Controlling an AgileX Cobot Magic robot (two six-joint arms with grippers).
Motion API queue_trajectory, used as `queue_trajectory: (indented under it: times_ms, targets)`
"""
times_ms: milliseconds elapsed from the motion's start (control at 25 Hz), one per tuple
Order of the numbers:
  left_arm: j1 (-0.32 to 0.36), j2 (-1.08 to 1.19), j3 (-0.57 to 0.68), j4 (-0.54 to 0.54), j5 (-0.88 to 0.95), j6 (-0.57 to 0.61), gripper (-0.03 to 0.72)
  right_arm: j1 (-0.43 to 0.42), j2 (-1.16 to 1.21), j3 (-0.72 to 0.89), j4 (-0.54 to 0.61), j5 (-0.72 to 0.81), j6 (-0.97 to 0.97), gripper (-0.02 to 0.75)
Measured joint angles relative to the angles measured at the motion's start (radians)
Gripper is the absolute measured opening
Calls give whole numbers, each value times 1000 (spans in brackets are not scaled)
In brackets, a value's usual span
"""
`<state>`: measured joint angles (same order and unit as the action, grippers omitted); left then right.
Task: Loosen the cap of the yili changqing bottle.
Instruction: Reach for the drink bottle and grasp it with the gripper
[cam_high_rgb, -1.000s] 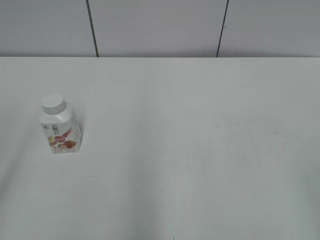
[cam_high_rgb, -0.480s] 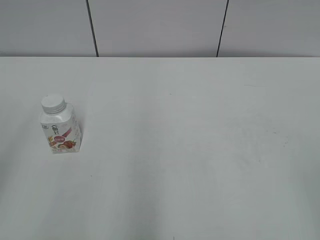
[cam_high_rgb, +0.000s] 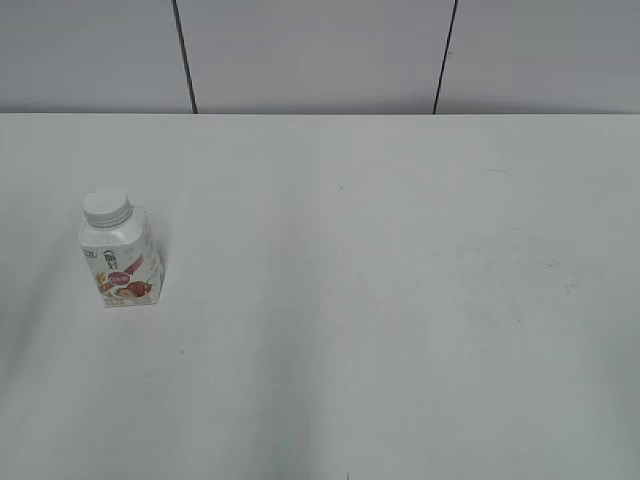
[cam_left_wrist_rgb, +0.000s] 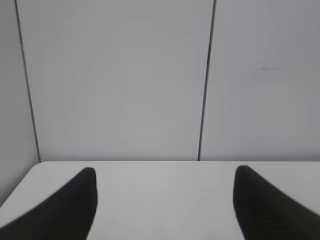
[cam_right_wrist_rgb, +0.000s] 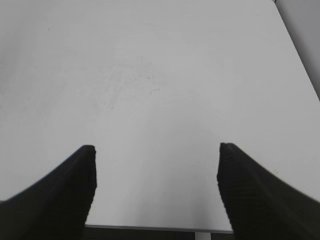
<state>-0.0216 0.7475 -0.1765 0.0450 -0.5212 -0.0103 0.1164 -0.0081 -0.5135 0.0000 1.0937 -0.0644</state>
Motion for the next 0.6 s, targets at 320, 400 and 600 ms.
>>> queue_trajectory:
  times_ms: [320,400,600]
  targets:
    - [0,279,0,258,-169,-178,514,0,0,0,-5,0,0,592]
    - [0,338,0,303,-201,-187,513,0,0,0,-5,0,0,592]
    - [0,497,0,479,-350,-192,512,0,0,0,0,0,0,592]
